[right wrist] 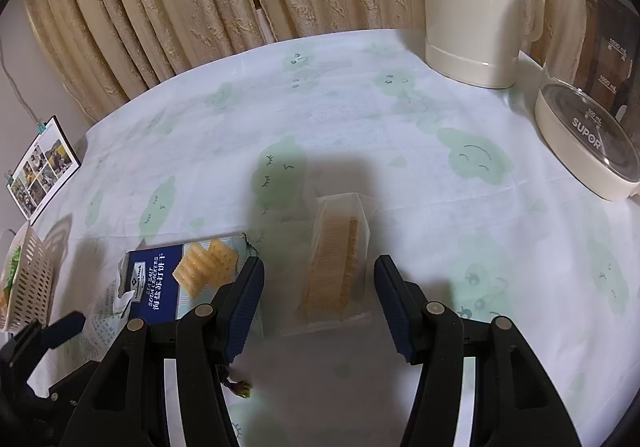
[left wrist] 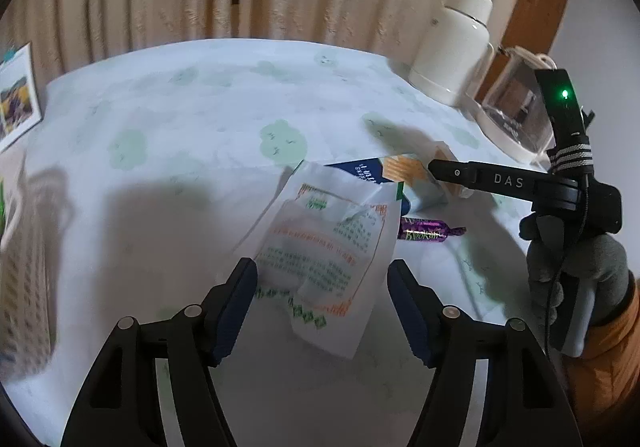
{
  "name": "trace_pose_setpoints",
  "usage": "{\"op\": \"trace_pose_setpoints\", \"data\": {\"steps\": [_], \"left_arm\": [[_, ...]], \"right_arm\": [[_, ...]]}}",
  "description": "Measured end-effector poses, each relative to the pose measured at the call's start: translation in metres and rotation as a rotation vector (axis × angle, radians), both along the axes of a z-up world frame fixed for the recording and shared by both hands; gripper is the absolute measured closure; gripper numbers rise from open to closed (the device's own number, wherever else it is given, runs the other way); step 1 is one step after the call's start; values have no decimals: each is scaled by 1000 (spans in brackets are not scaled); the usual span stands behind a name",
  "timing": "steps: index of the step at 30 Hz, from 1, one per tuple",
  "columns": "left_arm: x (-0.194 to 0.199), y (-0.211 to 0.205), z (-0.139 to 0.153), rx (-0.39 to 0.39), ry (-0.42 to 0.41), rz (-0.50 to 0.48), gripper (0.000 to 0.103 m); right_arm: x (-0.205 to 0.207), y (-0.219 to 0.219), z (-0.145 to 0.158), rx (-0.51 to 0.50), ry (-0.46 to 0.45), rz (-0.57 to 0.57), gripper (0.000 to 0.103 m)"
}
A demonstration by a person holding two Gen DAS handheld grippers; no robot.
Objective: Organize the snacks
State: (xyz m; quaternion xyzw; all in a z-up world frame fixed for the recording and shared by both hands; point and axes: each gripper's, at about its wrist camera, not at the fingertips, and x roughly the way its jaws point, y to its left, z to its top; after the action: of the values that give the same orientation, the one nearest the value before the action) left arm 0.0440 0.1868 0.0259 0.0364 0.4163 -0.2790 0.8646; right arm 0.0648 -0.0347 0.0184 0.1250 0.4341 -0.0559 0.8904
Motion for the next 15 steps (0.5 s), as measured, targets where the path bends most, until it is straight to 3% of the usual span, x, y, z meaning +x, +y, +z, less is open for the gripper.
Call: {"op": "trace_pose_setpoints", "data": {"steps": [5, 11, 12, 15], "left_arm": [[11, -17, -7, 113, -20, -44, 31], [17, -22, -15, 142, -36, -24, 32], [17, -22, -15, 148, -40, -19, 35], [16, -22, -15, 152, -57, 5, 53]], "right_arm": [[0, 0, 0, -1, 1, 2, 48], [-1, 2, 0, -20, 1, 6, 48], [-1, 3, 0, -30, 2, 6, 50], [-1, 6, -1, -84, 8, -10, 69]]}}
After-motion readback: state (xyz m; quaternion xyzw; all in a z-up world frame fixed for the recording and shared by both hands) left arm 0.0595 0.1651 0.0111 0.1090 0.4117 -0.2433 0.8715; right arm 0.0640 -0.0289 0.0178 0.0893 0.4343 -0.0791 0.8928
